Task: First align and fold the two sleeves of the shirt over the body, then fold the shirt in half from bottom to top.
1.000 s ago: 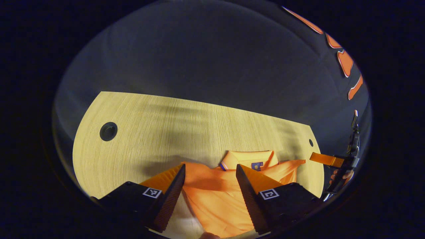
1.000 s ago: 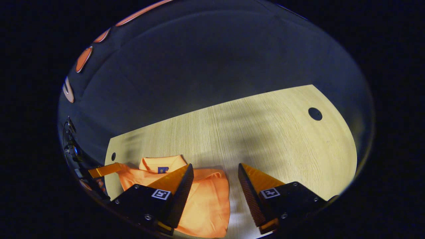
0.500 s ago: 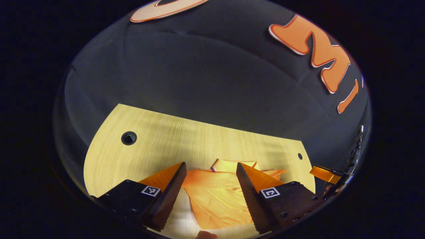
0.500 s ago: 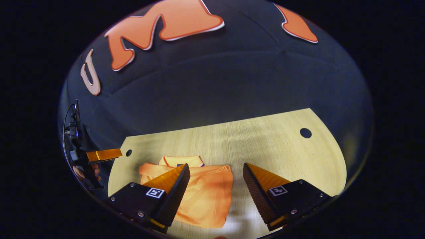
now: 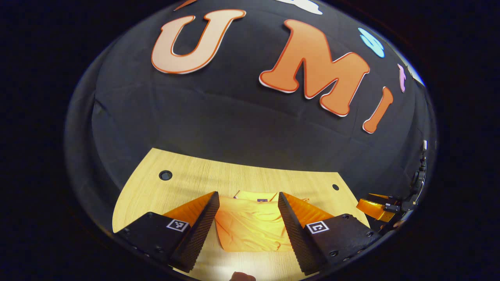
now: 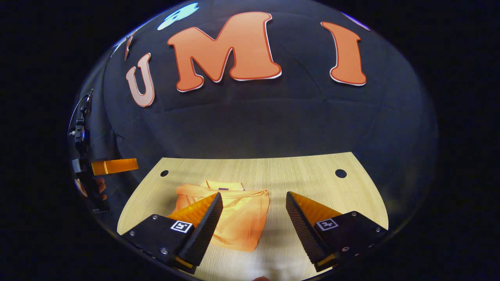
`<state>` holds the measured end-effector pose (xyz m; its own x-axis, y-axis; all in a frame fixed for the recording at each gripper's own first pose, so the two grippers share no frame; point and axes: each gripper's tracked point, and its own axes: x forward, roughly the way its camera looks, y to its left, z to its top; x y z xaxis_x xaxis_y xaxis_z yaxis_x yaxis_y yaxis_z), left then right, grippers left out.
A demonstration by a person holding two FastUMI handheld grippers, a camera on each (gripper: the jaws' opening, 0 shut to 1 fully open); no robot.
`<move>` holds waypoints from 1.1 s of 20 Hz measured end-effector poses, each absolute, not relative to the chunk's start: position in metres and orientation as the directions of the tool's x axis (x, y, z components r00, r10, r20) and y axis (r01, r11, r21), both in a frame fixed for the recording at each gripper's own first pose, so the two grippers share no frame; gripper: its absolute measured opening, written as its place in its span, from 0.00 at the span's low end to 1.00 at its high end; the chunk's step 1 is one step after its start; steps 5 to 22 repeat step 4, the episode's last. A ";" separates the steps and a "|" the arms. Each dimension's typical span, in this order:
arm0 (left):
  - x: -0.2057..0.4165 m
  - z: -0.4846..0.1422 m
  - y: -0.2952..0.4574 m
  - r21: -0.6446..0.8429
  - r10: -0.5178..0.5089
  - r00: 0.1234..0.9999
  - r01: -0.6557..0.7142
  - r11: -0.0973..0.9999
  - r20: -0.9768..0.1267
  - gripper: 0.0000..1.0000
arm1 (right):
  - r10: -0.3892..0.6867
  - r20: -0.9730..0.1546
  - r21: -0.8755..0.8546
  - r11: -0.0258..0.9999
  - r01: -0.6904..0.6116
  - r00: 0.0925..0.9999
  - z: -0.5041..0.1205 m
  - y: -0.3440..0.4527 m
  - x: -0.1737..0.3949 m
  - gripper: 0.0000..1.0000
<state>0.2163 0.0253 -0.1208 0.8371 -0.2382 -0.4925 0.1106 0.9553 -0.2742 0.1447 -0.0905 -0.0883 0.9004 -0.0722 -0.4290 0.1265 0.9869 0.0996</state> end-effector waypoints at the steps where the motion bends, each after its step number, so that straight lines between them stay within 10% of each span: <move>1: 0.207 -0.111 0.025 -0.262 -0.229 0.850 0.113 0.959 -0.474 0.93 | -0.070 -0.413 0.107 0.986 0.125 0.908 -0.081 -0.089 0.138 0.99; 22: 0.176 -0.092 0.018 -0.231 -0.216 0.868 0.122 0.965 -0.446 0.93 | -0.076 -0.350 0.101 0.988 0.119 0.934 -0.058 -0.086 0.119 0.99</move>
